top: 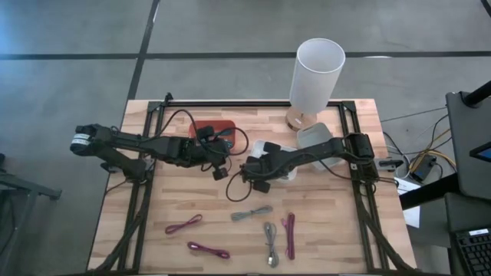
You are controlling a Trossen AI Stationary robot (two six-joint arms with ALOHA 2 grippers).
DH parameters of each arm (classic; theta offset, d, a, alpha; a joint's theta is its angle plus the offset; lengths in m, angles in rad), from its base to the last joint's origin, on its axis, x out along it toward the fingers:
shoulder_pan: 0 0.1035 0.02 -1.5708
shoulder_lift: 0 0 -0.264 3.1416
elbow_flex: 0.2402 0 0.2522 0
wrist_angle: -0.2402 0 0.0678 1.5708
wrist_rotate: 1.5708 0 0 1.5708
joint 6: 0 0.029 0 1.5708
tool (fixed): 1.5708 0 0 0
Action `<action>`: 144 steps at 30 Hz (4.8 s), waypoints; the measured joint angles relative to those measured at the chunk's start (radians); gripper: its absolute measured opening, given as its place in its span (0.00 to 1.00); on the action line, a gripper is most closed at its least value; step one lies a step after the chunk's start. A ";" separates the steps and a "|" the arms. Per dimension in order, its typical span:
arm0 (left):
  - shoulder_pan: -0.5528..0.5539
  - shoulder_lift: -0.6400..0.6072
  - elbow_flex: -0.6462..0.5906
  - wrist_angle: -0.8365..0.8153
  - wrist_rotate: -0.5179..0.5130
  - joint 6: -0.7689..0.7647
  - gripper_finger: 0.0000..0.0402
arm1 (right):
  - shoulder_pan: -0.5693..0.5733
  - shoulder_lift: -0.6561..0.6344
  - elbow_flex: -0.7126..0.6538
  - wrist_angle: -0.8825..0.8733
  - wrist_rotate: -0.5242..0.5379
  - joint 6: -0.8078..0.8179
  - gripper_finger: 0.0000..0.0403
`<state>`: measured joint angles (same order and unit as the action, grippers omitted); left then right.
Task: Pick & Place USB Port
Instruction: Put the top white charger cable into the white bin
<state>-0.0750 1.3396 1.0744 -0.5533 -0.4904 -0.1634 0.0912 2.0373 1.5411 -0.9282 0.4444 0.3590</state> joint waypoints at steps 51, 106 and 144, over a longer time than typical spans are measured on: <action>-0.291 0.525 -0.104 0.666 0.340 -0.206 0.29 | 0.245 -0.817 -0.799 0.679 -0.139 -0.018 0.18; -0.249 0.432 0.290 -0.108 -0.133 0.096 0.04 | 0.243 -0.547 -0.667 0.801 -0.101 -0.244 0.36; -0.248 0.408 0.296 -0.019 -0.134 0.109 0.05 | 0.236 -0.255 -0.312 0.417 0.267 -0.278 0.06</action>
<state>-0.3225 1.7477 1.3705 -0.5728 -0.6247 -0.0548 0.3271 1.7824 1.2290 -0.5108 0.7116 0.0814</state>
